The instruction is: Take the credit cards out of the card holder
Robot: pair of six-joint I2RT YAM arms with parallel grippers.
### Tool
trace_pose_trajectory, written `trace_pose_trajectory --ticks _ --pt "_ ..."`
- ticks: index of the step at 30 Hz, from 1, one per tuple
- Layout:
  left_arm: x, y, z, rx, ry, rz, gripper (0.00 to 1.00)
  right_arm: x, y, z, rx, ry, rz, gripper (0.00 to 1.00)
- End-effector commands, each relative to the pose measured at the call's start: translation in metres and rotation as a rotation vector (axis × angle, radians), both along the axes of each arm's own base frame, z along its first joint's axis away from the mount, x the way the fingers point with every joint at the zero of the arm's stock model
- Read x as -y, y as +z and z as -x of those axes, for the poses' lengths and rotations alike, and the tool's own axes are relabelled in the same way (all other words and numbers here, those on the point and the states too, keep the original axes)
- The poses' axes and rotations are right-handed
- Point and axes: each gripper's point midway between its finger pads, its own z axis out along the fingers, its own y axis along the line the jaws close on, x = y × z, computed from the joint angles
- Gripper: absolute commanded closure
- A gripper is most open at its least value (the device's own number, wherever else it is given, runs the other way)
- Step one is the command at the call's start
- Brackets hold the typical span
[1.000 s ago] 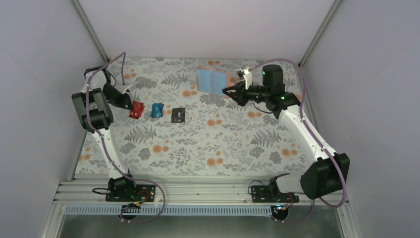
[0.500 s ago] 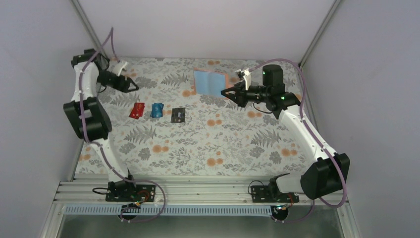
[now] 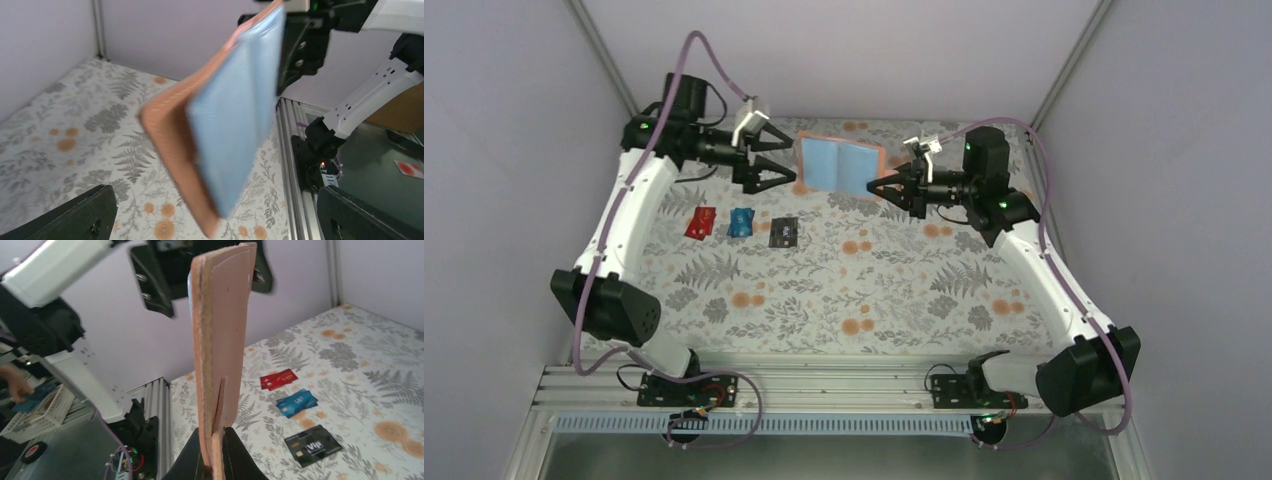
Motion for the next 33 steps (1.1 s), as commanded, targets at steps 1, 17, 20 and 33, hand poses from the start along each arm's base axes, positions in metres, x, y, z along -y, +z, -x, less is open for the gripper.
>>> trace_pose_trajectory --ticks 1,17,20,33 --pt "0.03 -0.017 -0.009 -0.029 -0.019 -0.03 0.0 -0.004 0.028 0.029 0.091 0.109 -0.057 0.96" --pt "0.06 0.015 0.059 0.041 -0.243 0.017 0.98 0.007 0.039 0.019 0.208 -0.042 0.011 0.53" --pt "0.055 0.021 0.069 0.085 -0.25 0.018 0.98 0.011 0.05 0.024 0.276 -0.066 0.01 0.48" --pt "0.067 0.014 0.079 0.111 -0.273 -0.019 0.98 -0.004 0.053 0.014 0.303 -0.141 -0.016 0.35"
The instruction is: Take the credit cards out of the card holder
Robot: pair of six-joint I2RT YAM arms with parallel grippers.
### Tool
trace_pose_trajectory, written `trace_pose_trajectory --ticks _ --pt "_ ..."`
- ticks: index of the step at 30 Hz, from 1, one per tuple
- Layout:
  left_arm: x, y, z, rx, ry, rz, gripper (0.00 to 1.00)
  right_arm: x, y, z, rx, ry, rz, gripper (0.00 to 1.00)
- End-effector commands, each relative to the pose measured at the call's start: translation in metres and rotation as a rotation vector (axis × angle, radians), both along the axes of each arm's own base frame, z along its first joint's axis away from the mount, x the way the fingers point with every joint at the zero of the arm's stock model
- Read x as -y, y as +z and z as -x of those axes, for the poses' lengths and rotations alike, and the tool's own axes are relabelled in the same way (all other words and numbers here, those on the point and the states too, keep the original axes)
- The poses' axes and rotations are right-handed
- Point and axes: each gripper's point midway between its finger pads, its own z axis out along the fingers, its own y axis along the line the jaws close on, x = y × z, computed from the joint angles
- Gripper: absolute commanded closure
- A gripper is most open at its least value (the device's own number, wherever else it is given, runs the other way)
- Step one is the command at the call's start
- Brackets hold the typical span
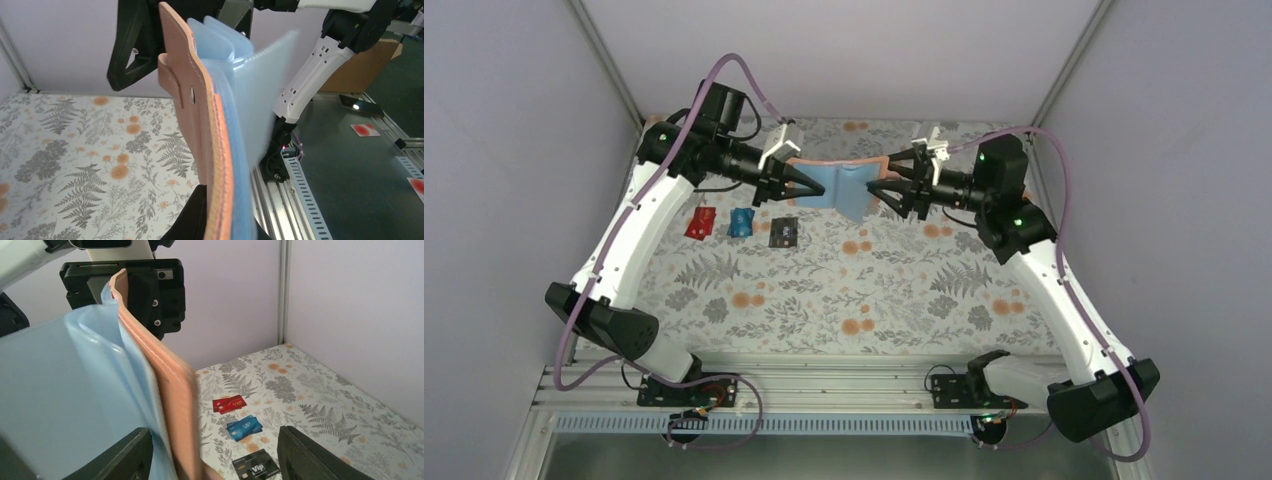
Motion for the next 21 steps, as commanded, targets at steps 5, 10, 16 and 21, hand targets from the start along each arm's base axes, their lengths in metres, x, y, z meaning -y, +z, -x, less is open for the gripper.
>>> trace_pose_trajectory --ticks 5,10,16,21 --pt "0.011 -0.006 0.007 0.025 -0.041 -0.009 0.98 -0.04 0.014 0.016 0.065 0.06 -0.063 0.3" --pt "0.011 -0.008 0.005 0.022 -0.034 -0.017 0.98 -0.06 0.019 0.017 0.087 0.044 -0.059 0.3" --pt "0.01 -0.008 0.004 0.035 -0.021 -0.028 0.98 -0.069 0.014 0.03 0.092 0.097 -0.013 0.3" --pt "0.006 -0.009 0.002 0.061 0.0 -0.05 0.97 -0.06 0.014 0.053 0.145 0.159 0.019 0.26"
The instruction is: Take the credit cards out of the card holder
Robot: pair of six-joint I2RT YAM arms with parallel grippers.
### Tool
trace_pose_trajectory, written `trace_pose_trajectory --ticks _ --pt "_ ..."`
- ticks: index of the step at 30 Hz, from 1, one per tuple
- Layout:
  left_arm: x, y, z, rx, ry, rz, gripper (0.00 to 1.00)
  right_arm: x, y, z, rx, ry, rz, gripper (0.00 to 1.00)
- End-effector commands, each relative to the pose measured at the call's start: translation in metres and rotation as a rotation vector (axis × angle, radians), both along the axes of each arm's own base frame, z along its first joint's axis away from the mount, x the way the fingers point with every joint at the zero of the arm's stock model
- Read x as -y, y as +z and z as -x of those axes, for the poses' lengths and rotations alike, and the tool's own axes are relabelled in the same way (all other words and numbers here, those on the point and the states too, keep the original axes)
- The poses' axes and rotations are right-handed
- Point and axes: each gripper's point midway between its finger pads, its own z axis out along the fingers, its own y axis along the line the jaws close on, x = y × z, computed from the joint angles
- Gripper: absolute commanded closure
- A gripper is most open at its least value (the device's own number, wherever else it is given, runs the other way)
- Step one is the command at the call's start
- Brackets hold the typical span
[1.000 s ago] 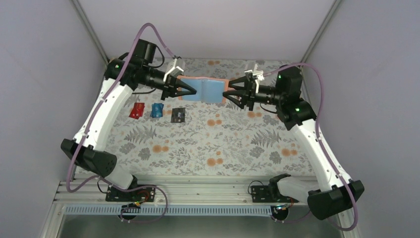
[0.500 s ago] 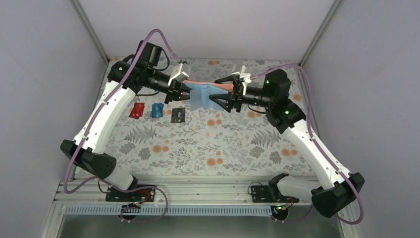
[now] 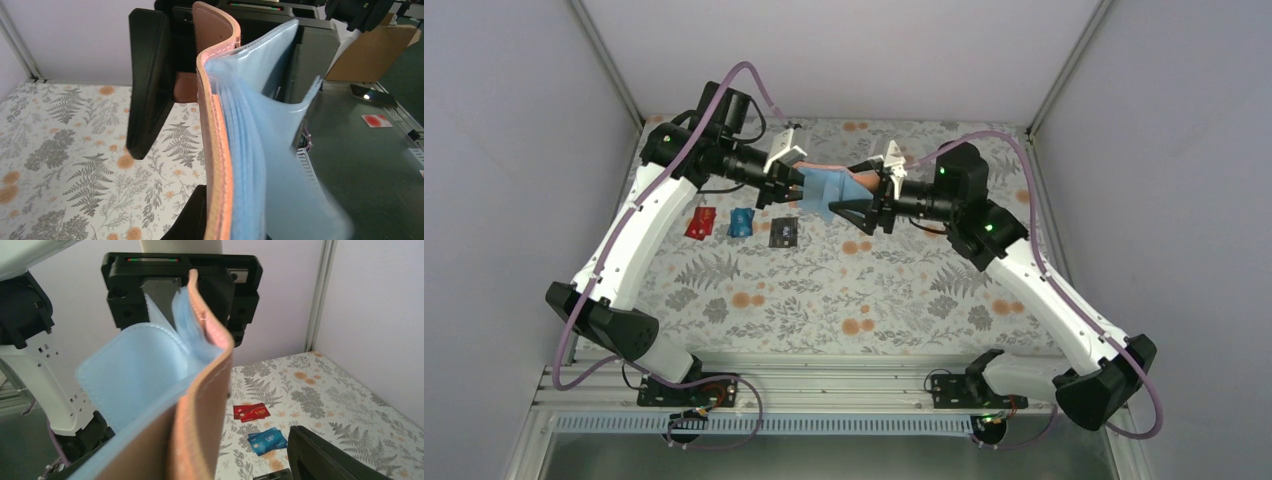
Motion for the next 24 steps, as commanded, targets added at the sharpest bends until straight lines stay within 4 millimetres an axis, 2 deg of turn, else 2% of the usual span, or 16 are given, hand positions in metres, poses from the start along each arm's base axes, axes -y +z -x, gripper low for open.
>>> trace_pose_trajectory --ticks 1,7,10,13,15,18,20,23,24 --pt "0.0 0.0 0.003 0.048 -0.015 0.0 0.97 0.006 0.018 0.03 0.105 0.071 0.011 0.25" --pt "-0.007 0.001 0.003 0.061 -0.002 0.001 0.98 0.018 0.015 0.04 0.131 0.066 0.042 0.18" --pt "-0.009 0.004 0.004 0.069 -0.002 0.004 0.98 0.025 0.021 0.046 0.158 0.067 0.028 0.19" --pt "-0.011 0.006 0.006 0.074 -0.006 0.01 0.98 0.031 0.024 0.039 0.168 0.007 0.017 0.24" --pt "-0.011 0.006 0.008 0.071 -0.012 0.016 0.98 0.031 0.022 0.034 0.152 -0.002 0.019 0.38" --pt "-0.011 0.005 0.008 0.06 -0.014 0.02 0.98 0.026 0.015 0.024 0.098 -0.014 0.034 0.73" --pt "-0.011 0.003 0.006 0.052 0.001 0.014 0.98 0.026 0.01 0.01 0.059 -0.07 0.044 0.95" --pt "-0.017 0.0 0.003 0.05 0.035 0.003 0.96 0.028 0.0 -0.008 -0.02 -0.109 0.055 0.96" --pt "-0.021 -0.001 0.003 0.046 0.045 0.0 0.78 0.029 -0.006 -0.014 -0.062 -0.115 0.063 0.96"
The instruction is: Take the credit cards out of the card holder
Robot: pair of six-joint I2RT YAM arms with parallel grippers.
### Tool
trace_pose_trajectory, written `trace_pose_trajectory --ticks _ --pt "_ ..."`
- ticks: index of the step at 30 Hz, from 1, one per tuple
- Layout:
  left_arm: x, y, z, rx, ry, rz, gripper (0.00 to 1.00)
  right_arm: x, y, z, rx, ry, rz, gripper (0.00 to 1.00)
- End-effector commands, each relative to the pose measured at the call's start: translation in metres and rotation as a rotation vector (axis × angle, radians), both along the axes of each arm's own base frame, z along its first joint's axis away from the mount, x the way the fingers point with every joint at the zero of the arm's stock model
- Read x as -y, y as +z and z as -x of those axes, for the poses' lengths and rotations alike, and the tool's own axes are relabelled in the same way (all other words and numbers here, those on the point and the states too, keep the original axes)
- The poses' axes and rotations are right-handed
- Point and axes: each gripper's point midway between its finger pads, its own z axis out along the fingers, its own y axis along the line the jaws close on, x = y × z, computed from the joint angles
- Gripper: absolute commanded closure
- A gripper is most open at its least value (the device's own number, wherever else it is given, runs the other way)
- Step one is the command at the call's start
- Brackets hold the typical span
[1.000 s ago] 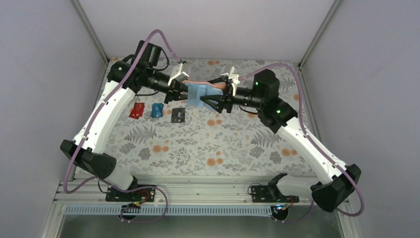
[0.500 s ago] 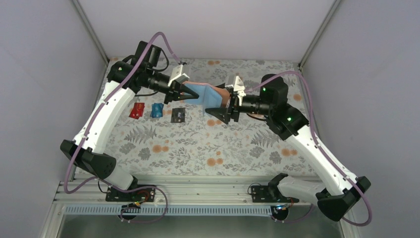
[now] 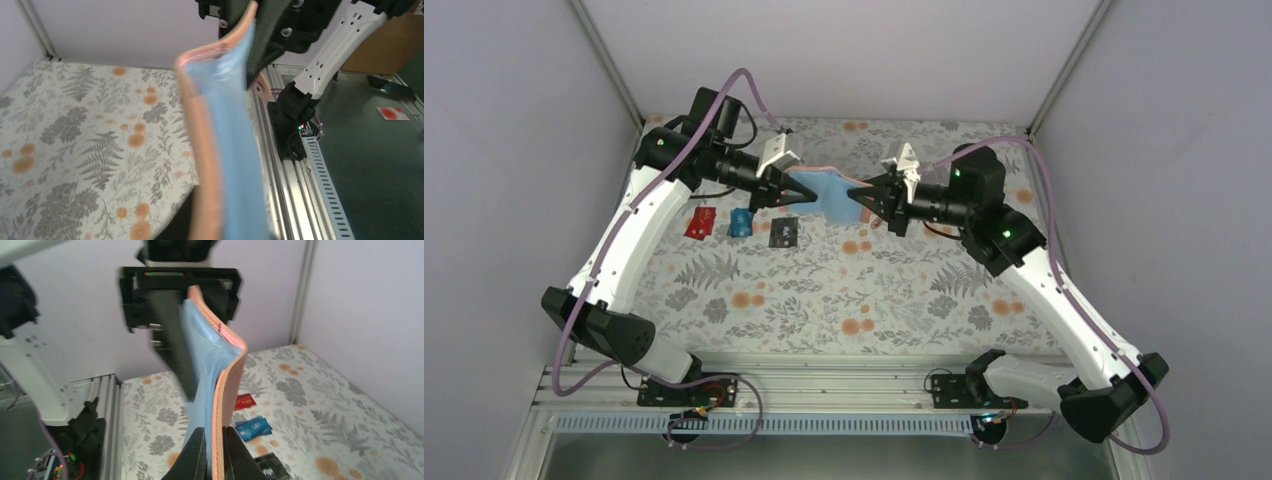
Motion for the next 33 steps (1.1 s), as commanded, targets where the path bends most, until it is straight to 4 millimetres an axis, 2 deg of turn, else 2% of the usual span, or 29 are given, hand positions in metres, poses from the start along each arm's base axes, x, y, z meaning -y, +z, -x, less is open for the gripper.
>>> trace_pose_trajectory --ticks 1,2,3,6,10,12,15,16,19,21,22,23,24,25,27,30,33 --pt "-0.009 0.01 0.008 0.03 0.008 0.041 0.48 0.006 -0.018 -0.033 -0.161 -0.086 0.019 0.96" --pt "-0.013 0.005 0.005 0.017 0.032 0.028 0.05 0.008 -0.026 -0.039 -0.217 -0.09 0.029 0.96" --pt "-0.017 -0.002 -0.001 0.006 0.071 0.007 0.0 0.01 -0.039 -0.047 -0.283 -0.096 0.047 0.96" --pt "-0.036 -0.02 -0.032 0.008 0.249 -0.063 0.0 0.019 -0.098 -0.067 -0.549 -0.097 0.105 0.96" --pt "-0.069 -0.064 -0.079 0.0 0.53 -0.216 0.0 0.008 -0.179 -0.058 -0.898 0.048 0.123 0.96" --pt "-0.079 -0.076 -0.09 0.002 0.601 -0.257 0.0 0.005 -0.213 -0.05 -1.025 0.096 0.103 0.96" --pt "-0.083 -0.085 -0.095 -0.003 0.63 -0.281 0.0 0.009 -0.274 -0.057 -1.143 0.0 0.171 0.96" --pt "-0.083 -0.086 -0.096 -0.002 0.634 -0.283 0.0 0.011 -0.288 -0.057 -1.168 -0.015 0.184 0.96" --pt "-0.085 -0.088 -0.098 -0.001 0.645 -0.289 0.0 0.015 -0.313 -0.057 -1.23 -0.039 0.19 0.94" --pt "-0.088 -0.091 -0.099 -0.004 0.654 -0.297 0.0 0.023 -0.326 -0.061 -1.25 -0.098 0.218 0.85" --pt "-0.09 -0.091 -0.1 -0.002 0.663 -0.299 0.0 0.03 -0.332 -0.065 -1.246 -0.144 0.237 0.77" --pt "-0.092 -0.091 -0.101 -0.002 0.671 -0.299 0.0 0.036 -0.332 -0.07 -1.237 -0.186 0.243 0.59" --pt "-0.094 -0.09 -0.102 -0.001 0.681 -0.298 0.0 0.044 -0.326 -0.078 -1.209 -0.234 0.24 0.34" --pt "-0.096 -0.089 -0.103 -0.002 0.689 -0.296 0.0 0.052 -0.32 -0.086 -1.181 -0.286 0.236 0.05" --pt "-0.099 -0.089 -0.104 -0.009 0.697 -0.289 0.0 0.073 -0.299 -0.106 -1.108 -0.406 0.219 0.01" --pt "-0.106 -0.095 -0.113 -0.012 0.741 -0.29 0.0 0.113 -0.248 -0.142 -0.934 -0.611 0.127 0.01" --pt "-0.129 -0.097 -0.139 0.024 0.874 -0.294 0.0 0.168 -0.173 -0.173 -0.662 -0.84 -0.033 0.01"
